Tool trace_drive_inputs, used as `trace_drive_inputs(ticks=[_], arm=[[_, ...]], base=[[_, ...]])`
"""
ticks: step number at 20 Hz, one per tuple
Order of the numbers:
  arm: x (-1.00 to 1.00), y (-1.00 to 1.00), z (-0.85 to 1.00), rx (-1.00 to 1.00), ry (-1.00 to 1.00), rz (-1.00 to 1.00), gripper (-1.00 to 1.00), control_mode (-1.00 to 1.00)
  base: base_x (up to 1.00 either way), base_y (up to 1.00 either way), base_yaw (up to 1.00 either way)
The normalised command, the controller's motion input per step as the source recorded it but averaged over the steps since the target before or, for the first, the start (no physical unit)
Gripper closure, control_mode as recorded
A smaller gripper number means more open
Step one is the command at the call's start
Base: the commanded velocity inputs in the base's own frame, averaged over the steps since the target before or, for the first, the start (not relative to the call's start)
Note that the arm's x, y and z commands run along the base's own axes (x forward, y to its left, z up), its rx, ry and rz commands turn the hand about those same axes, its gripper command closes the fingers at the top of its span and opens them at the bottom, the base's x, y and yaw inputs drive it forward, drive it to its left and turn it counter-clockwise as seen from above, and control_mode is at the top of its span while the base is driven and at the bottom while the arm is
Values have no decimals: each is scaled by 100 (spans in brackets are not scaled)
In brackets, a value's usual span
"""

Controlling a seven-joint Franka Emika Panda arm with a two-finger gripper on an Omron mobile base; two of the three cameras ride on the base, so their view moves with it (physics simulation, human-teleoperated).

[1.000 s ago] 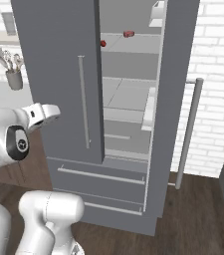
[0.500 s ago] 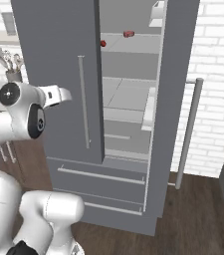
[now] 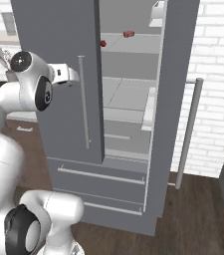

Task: Take the strawberry from the fridge and place it on top of the pancake, located on the dining counter.

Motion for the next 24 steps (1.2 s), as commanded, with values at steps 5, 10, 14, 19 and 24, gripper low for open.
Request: trace_drive_inputs(ticks=[5,10,14,19,24], arm=[[52,-13,14,0,1,-13,-100,-100],[51,-1,0,9,0,-8,-100,-100],[50,0,0,16,0,-4,-100,-100],[59,0,-2,6,-7,-4,-100,-100],[57,0,-13,0,-8,-4,-100,-100]], base=[[0,0,0],[0,0,0],[0,0,0],[0,0,0],[0,0,0]])
